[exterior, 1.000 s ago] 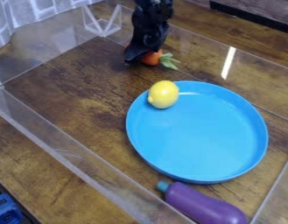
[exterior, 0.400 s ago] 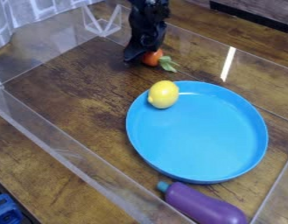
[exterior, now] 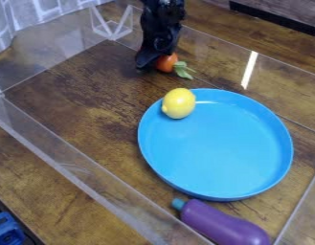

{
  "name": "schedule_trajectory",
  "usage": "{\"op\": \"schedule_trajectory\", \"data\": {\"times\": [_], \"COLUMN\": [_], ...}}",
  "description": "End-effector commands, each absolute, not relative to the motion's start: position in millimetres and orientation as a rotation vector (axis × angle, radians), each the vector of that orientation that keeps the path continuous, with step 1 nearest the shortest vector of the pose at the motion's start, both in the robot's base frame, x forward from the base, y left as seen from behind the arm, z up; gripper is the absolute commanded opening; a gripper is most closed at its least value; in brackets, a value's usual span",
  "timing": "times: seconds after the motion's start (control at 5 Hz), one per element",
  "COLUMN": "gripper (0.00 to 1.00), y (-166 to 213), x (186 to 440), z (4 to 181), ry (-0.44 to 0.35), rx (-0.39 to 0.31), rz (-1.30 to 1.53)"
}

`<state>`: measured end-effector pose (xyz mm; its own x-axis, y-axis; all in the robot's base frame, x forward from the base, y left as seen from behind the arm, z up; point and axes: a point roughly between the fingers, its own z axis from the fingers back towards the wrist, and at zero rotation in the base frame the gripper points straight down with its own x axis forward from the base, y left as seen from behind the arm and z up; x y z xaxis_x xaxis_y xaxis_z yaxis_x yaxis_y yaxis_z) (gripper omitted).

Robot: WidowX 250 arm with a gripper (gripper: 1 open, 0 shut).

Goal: Put the carrot on the blue tray

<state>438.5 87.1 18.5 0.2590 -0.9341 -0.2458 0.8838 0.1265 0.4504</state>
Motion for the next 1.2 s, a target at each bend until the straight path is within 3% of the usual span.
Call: {"op": "schedule_trajectory", "data": {"times": [0.0,0.6,0.8,1.0], "gripper": [1.00,1.00,0.00,0.00], "y": [99.7,95.6,85.2,74.3], "x": [413.7,401.9,399.0,394.8], "z": [-10.0,-8.7,-8.3,-7.0], "ry": [-0.011,-0.043,-0.032,-0.022], "rx": [0.483,0.481,0.480,0.483], "rz": [-1.341,-1.524,-1.490,-1.455]}}
